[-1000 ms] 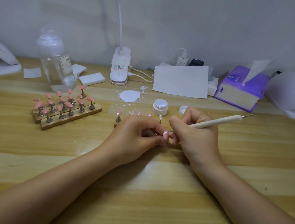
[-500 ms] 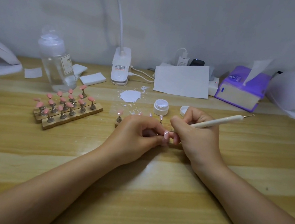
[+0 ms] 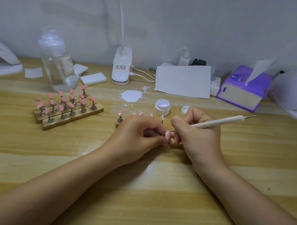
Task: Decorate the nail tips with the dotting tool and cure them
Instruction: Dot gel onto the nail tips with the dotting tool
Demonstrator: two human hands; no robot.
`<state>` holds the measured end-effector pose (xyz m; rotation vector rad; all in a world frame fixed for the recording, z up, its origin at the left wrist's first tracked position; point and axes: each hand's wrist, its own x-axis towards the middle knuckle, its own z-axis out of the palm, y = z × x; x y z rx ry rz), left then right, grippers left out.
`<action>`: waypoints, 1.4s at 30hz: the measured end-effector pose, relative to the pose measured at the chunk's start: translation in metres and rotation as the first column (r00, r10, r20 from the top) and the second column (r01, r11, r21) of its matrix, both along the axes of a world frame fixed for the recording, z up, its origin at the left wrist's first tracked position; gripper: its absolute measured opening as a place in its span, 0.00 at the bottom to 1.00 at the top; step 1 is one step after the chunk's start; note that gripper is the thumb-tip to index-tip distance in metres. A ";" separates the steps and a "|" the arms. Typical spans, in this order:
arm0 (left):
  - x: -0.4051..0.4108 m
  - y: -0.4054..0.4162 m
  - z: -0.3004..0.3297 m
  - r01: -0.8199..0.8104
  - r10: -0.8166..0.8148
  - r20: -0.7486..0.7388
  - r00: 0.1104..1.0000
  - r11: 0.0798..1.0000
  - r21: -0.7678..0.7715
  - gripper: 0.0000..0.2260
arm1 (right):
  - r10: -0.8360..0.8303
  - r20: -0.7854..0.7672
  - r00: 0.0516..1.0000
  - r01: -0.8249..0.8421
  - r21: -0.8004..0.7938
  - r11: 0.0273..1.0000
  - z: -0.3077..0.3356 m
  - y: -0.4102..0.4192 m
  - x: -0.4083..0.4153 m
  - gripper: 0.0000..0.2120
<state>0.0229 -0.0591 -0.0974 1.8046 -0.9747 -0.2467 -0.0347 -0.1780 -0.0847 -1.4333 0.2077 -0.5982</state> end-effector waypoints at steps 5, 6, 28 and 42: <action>0.000 -0.001 0.000 -0.013 0.013 -0.008 1.000 1.000 0.003 0.06 | -0.011 0.015 1.000 0.011 0.024 1.000 0.001 -0.001 0.000 0.19; 0.000 -0.001 0.000 -0.015 0.015 -0.010 1.000 1.000 -0.001 0.06 | -0.015 0.016 1.000 0.015 0.030 0.999 0.001 -0.001 -0.001 0.19; -0.001 0.000 0.001 0.001 -0.001 -0.027 1.000 1.000 -0.015 0.10 | 0.022 0.003 1.000 -0.022 -0.005 1.000 0.003 0.002 -0.002 0.18; -0.001 -0.001 0.001 0.000 0.000 -0.037 0.999 1.000 -0.014 0.09 | 0.024 0.012 1.000 -0.024 -0.003 1.000 0.002 0.002 -0.002 0.18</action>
